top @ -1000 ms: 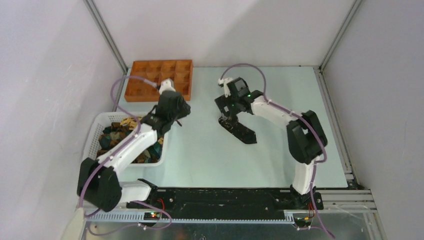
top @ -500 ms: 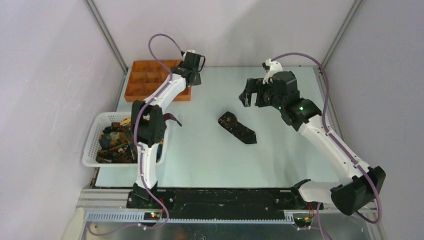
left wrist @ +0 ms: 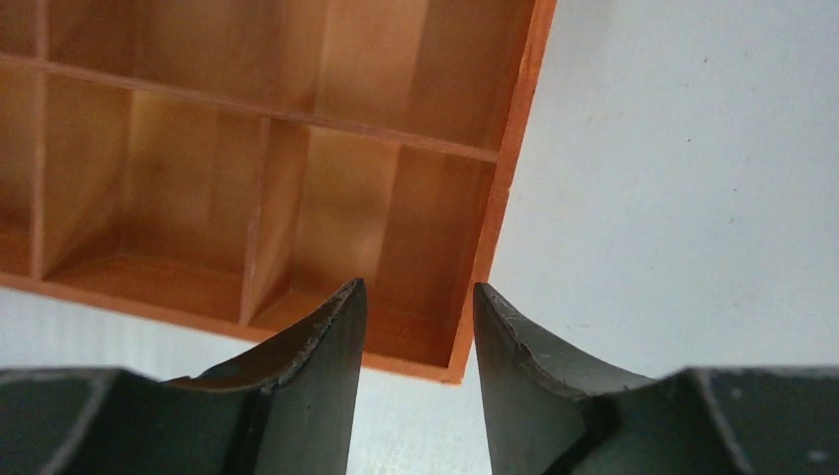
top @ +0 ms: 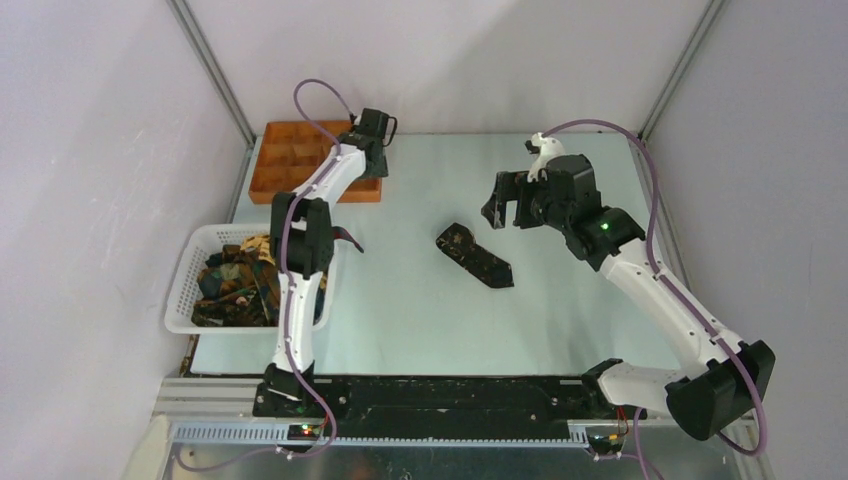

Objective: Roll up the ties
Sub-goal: Move the storage box to the center of the board.

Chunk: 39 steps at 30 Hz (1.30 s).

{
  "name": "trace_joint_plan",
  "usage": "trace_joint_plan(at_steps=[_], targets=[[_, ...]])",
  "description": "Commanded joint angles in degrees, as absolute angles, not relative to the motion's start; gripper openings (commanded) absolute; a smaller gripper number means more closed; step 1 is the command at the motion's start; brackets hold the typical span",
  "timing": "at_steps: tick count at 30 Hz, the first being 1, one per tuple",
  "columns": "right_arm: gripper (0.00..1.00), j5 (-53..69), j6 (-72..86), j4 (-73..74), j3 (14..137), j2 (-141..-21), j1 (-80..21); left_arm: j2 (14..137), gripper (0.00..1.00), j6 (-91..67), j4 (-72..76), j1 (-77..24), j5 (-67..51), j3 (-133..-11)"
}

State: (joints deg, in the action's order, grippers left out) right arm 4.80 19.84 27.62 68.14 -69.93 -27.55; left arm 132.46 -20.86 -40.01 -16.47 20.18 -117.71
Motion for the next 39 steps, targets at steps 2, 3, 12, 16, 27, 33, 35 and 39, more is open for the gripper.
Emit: trace_joint_plan(at_steps=[2,3,12,16,27,33,35,39], targets=[[0.94,6.6,19.0,27.0,67.8,-67.7,-27.2,136.4,0.49,-19.6,-38.7,-16.4,15.7,-122.4],[0.94,6.7,18.9,27.0,67.7,-67.6,-27.2,137.0,0.49,-19.7,-38.0,-16.4,14.1,-122.4],[0.93,7.7,18.8,26.9,67.3,-67.9,-27.1,138.3,0.46,-19.8,-36.6,-16.4,9.8,-123.1],[0.93,8.0,18.8,27.0,67.3,-67.6,-27.1,139.7,0.31,-19.9,-38.2,-16.5,9.0,-125.5],[0.92,6.9,18.0,28.1,66.0,-64.3,-27.1,139.5,0.00,-17.0,-36.5,-22.8,8.3,-126.5],[0.92,6.3,18.4,29.3,64.9,-62.0,-26.7,139.7,0.00,-15.8,-33.5,-26.3,4.2,-129.7],[0.92,6.2,18.4,29.7,64.5,-61.4,-26.7,140.3,0.00,-15.4,-32.0,-27.4,2.7,-131.0],[0.92,5.4,18.6,31.1,64.3,-60.0,-26.4,143.1,0.00,-15.7,-32.0,-30.3,0.8,-136.2]])
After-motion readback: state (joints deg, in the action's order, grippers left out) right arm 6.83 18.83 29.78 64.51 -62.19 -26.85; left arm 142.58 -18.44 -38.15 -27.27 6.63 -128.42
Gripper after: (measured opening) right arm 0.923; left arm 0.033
